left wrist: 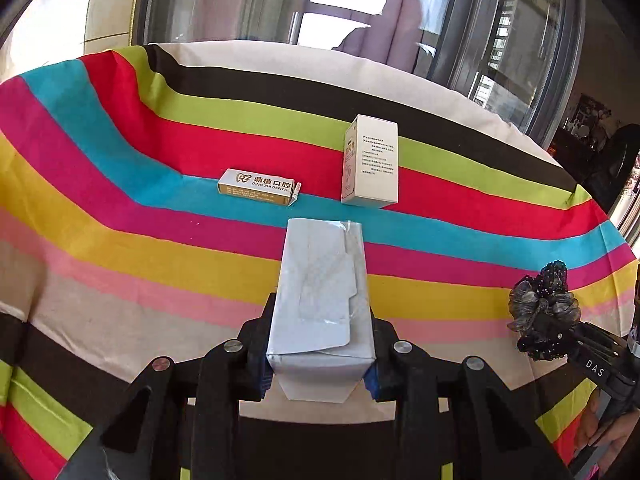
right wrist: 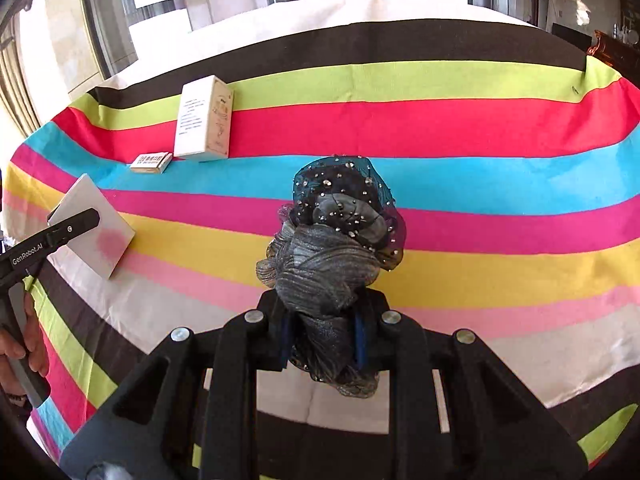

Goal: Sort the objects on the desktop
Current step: 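Carry the white box in the left tool while the right tool carries the scrunchie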

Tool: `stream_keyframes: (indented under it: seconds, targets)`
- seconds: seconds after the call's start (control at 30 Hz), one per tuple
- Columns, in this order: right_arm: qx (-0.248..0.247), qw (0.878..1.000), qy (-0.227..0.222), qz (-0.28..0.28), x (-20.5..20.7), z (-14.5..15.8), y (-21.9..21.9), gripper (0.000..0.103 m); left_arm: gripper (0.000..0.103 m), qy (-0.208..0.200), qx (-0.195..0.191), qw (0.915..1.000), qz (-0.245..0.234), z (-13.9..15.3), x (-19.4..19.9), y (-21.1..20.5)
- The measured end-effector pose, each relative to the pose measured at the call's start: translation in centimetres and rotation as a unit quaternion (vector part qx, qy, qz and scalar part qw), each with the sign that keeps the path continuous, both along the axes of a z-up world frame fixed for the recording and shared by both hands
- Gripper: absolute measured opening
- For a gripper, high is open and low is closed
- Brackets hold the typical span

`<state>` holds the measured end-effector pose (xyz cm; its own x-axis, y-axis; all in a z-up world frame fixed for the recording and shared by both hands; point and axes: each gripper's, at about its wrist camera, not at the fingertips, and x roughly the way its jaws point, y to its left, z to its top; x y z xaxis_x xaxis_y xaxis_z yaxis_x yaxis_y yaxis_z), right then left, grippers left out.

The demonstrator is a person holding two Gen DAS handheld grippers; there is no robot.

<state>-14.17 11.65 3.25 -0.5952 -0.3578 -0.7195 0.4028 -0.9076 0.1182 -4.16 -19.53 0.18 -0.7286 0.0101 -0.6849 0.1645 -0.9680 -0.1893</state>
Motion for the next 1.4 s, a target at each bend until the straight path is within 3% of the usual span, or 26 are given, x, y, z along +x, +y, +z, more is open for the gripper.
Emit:
stream_keyframes:
  seconds: [0.17,0.5,0.67,1.03,1.4]
  targets:
    - [-0.033,0.999,-0.009,0.014,6.6,-0.2,-0.7,0.026,0.035,-0.001,-0.015,0.9999,-0.005,1.5,5.5,-0.1]
    - [-0.086,0.996,-0.016,0.002,15.6,-0.6,-0.4,0.026,0.036,0.003,-0.009,0.9999,-0.004,1.2,13.8,0.2]
    - [-0.088,0.996,-0.021,0.019,17.8,-0.4,-1.0,0.026,0.036,0.011,0.013,0.9998,0.014,1.0,16.6,-0.4]
    - [-0.085,0.993,-0.024,0.082,22.3,-0.8,-3.5,0.026,0.036,0.034,0.004,0.9992,0.021,0.7,22.9,-0.5]
    - [-0.077,0.987,-0.018,0.136,25.1,-0.9,-6.5,0.026,0.036,0.051,0.033,0.9971,0.045,0.4,27.4,-2.6]
